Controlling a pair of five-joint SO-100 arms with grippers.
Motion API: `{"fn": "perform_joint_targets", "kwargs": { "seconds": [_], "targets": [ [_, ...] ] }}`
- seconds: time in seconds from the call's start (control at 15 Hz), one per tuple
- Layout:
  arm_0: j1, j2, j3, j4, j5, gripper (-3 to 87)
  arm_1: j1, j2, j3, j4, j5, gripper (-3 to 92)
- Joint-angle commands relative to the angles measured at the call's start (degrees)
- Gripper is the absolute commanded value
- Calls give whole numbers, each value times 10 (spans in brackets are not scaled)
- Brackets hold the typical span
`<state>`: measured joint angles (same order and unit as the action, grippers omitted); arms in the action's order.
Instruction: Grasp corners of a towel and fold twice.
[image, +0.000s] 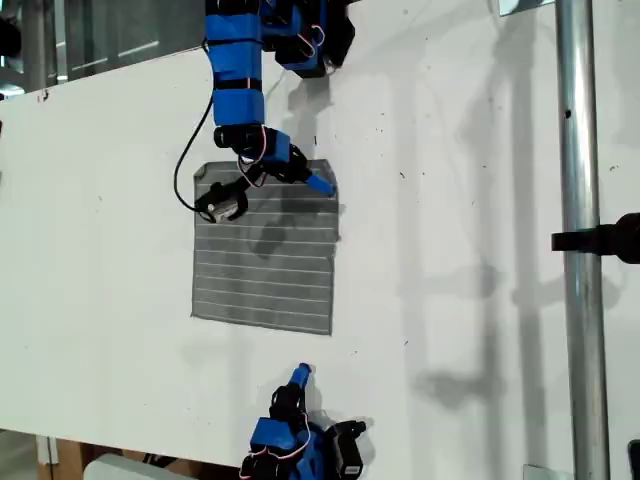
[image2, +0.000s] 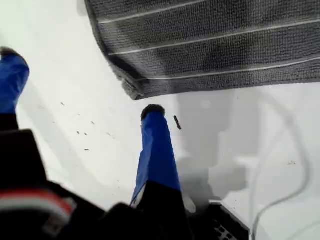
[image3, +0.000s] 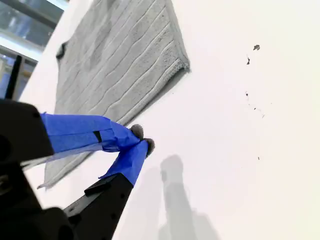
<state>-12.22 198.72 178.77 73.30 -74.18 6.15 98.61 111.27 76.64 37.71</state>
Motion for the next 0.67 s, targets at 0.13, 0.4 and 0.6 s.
{"fn": "perform_joint_targets", "kwargs": {
  "seconds": [0.13, 0.4, 0.6],
  "targets": [
    [6, 3, 0, -6, -4, -27, 19, -93, 23, -100, -10, 430],
    [4, 3, 0, -6, -4, -27, 42, -92, 7, -95, -23, 409],
    [3, 3, 0, -6, -3, -27, 65, -102, 11, -109, -37, 386]
  ]
}}
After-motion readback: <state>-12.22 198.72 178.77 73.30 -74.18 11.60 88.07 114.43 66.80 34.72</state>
